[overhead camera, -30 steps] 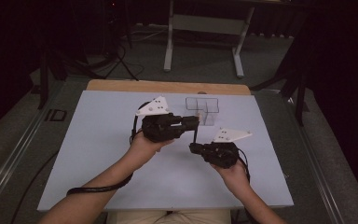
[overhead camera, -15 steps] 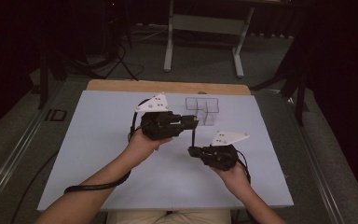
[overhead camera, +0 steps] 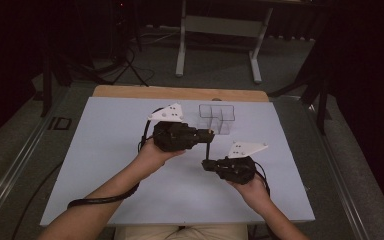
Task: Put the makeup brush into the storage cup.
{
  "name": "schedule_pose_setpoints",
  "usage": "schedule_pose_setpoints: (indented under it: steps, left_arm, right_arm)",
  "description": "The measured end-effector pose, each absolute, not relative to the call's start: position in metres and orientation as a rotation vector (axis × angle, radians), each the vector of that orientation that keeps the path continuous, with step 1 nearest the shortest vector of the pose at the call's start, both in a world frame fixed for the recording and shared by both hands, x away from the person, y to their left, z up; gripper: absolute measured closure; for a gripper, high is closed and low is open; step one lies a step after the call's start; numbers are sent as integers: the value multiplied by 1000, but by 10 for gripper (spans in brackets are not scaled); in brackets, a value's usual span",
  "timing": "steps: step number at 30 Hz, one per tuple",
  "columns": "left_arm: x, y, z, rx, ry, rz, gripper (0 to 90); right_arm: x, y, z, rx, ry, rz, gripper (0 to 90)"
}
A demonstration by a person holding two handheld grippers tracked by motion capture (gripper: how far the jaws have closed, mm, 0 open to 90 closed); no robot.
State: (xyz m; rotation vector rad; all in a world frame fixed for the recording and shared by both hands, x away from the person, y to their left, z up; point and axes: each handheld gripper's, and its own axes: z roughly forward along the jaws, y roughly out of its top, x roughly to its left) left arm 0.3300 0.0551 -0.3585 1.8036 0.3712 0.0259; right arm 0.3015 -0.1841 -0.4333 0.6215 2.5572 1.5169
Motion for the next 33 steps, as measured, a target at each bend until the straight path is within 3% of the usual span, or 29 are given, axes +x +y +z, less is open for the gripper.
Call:
schedule_pose_setpoints:
  steps: [7, 15, 33]
  left_arm:
    - [331, 55, -360, 1783, 368, 1, 843]
    - [327, 52, -359, 1762, 365, 67, 847]
    - [330, 58, -358, 1772, 386, 113, 848]
  right_arm:
    - [303, -186, -435, 609, 2568, 1538, 857]
    - [306, -191, -433, 599, 2553, 1553, 843]
    - [307, -198, -423, 668, 2471, 1586, 326]
